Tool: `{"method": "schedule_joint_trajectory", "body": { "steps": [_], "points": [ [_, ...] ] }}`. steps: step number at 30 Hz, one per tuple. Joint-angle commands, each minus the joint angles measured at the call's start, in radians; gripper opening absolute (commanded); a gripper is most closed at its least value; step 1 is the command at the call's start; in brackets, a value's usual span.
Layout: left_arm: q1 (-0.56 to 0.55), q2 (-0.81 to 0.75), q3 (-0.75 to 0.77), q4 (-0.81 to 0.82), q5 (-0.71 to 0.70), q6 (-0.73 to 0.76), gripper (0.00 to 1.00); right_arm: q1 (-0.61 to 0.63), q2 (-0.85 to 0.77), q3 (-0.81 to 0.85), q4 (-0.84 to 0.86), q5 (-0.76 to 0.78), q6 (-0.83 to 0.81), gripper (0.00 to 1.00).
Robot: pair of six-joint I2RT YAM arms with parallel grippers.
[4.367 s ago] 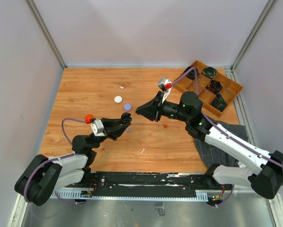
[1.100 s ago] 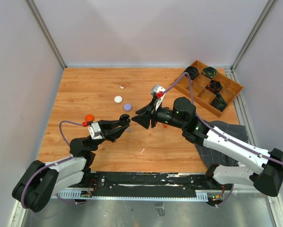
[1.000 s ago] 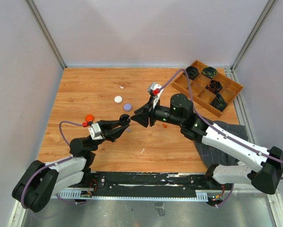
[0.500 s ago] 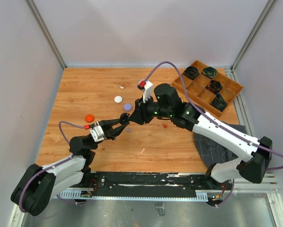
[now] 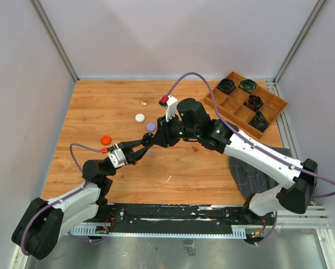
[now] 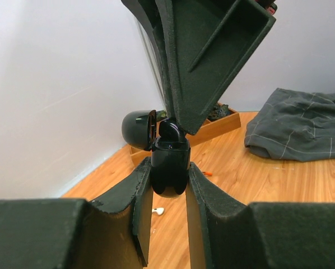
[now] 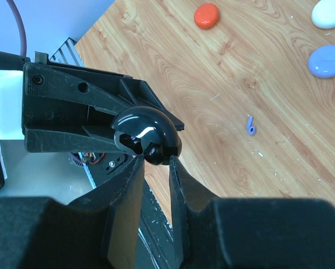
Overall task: Insert the wireless bluetooth earbuds into the charging case
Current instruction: Adjust the earbud with the charging case.
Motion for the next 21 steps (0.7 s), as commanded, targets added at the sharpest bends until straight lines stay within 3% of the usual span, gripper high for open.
{"method": "schedule_joint_trajectory", "body": {
  "steps": [1,10,21],
  "points": [
    [0.000,-0.008,0.026,-0.001,-0.007,0.029,0.00,0.040,0.003,0.049,-0.006,0.035,0.015,0.24],
    [0.000,-0.005,0.029,0.007,-0.004,0.023,0.00,0.040,0.037,0.075,-0.054,0.067,0.033,0.20],
    [0.000,0.019,0.034,0.026,-0.006,0.024,0.00,0.041,0.086,0.102,-0.080,0.087,0.056,0.24]
  ]
}}
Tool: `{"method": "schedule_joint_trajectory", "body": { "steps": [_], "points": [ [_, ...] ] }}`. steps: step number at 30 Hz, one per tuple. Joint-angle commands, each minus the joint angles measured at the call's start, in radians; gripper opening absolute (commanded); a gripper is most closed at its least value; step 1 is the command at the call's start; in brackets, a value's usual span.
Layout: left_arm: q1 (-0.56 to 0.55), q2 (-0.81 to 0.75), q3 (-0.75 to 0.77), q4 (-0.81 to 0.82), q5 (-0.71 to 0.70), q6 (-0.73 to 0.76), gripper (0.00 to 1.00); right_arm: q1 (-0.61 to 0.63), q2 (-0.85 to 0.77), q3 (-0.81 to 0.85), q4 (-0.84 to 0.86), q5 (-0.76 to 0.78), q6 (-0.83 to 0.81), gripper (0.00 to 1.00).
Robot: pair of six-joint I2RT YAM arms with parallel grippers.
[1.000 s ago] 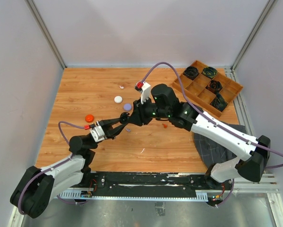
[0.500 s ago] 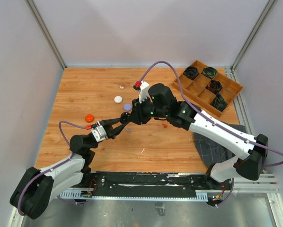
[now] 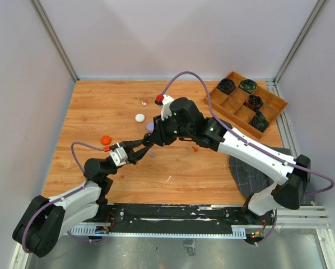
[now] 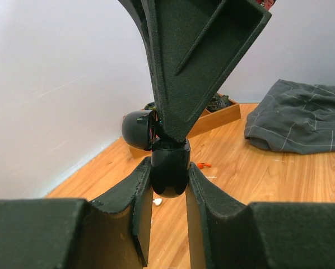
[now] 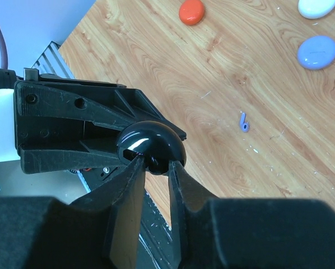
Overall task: Insert the wireless bluetooth earbuds into the charging case
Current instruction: Adjust the earbud with the charging case.
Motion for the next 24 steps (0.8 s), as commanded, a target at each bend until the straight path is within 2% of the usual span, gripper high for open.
{"method": "schedule_joint_trajectory", "body": {
  "steps": [1,8,16,24],
  "points": [
    [-0.001,-0.009,0.032,0.045,-0.004,0.018,0.00,0.017,0.021,0.032,-0.031,0.013,0.024,0.23],
    [-0.001,-0.015,0.023,0.029,-0.016,0.006,0.00,0.017,-0.016,0.016,-0.029,0.028,-0.020,0.16],
    [-0.001,0.002,0.002,0.046,0.019,-0.030,0.00,0.016,-0.073,-0.002,-0.002,-0.006,-0.127,0.02],
    [-0.001,0.002,0.005,0.044,0.061,-0.054,0.00,0.016,-0.116,-0.024,0.016,-0.056,-0.215,0.01]
  ]
}}
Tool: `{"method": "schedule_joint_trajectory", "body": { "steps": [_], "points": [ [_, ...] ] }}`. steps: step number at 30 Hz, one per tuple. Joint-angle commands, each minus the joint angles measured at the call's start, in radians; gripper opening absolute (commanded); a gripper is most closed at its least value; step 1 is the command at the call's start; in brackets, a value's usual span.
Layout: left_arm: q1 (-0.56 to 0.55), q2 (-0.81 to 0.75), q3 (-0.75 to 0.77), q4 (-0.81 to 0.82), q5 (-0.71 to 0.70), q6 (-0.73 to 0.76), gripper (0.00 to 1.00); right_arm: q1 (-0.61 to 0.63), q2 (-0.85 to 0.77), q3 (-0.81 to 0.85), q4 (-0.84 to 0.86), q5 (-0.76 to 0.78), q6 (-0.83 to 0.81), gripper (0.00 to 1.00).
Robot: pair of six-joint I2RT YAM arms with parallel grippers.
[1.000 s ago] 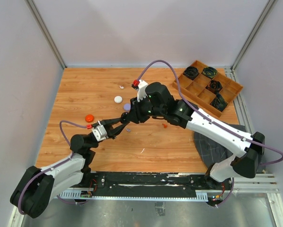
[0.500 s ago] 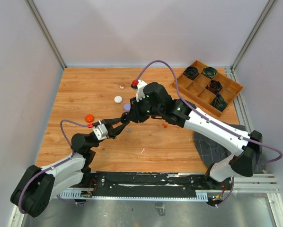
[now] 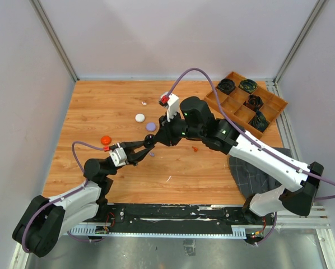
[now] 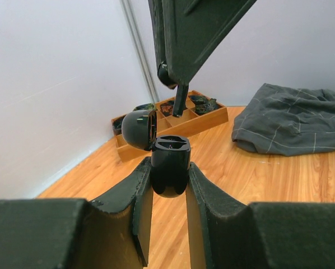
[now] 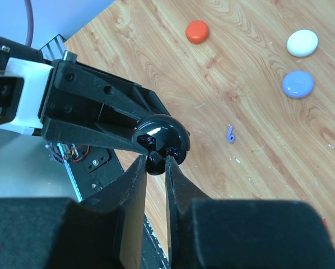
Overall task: Insert the wireless bluetooth earbuds into the charging case
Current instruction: Adjust the earbud with the charging case.
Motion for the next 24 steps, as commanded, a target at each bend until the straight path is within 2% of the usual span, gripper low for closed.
{"method": "schedule_joint_trajectory", "body": {
  "steps": [1,12,24],
  "points": [
    [0.000,0.002,0.007,0.037,0.036,-0.023,0.00,0.015,-0.033,-0.018,0.029,-0.049,-0.085,0.01],
    [0.000,0.001,0.018,0.036,0.071,-0.056,0.00,0.017,-0.040,-0.058,0.078,-0.144,-0.180,0.01],
    [-0.001,0.003,0.028,0.046,0.086,-0.080,0.00,0.026,-0.035,-0.070,0.076,-0.164,-0.215,0.01]
  ]
}}
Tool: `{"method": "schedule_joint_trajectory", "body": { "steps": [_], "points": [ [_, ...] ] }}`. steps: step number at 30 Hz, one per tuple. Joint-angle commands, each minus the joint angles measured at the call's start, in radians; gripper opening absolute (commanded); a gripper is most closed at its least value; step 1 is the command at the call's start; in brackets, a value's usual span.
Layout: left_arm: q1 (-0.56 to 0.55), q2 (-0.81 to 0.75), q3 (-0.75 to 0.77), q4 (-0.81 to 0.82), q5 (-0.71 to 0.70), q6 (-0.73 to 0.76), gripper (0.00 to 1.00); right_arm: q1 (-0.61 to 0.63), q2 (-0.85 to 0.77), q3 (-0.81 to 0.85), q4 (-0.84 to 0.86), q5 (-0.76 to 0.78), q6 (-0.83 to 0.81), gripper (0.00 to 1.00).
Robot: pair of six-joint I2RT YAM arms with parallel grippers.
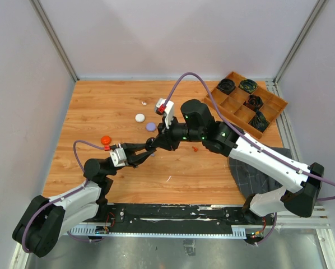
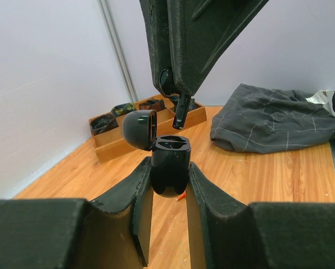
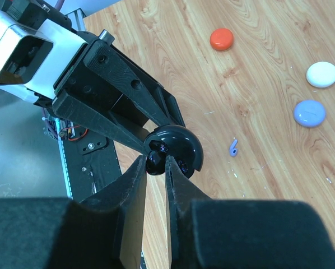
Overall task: Insert the wireless bluetooth earbuds into the charging case
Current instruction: Adjust the earbud with the charging case.
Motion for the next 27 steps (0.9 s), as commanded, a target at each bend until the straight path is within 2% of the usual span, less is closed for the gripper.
{"method": "schedule_joint_trajectory", "body": {
  "steps": [1,20,27],
  "points": [
    [0.000,0.005,0.028,0.046,0.013,-0.014,0.00,0.026,-0.003,-0.006,0.008,-0.017,-0.047,0.01],
    [0.000,-0.004,0.028,0.051,0.023,-0.027,0.00,0.075,0.059,0.050,-0.099,0.046,-0.149,0.01],
    [-0.001,-0.002,0.023,0.049,0.028,-0.022,0.00,0.076,0.030,0.061,-0.101,0.064,-0.161,0.01]
  ]
}}
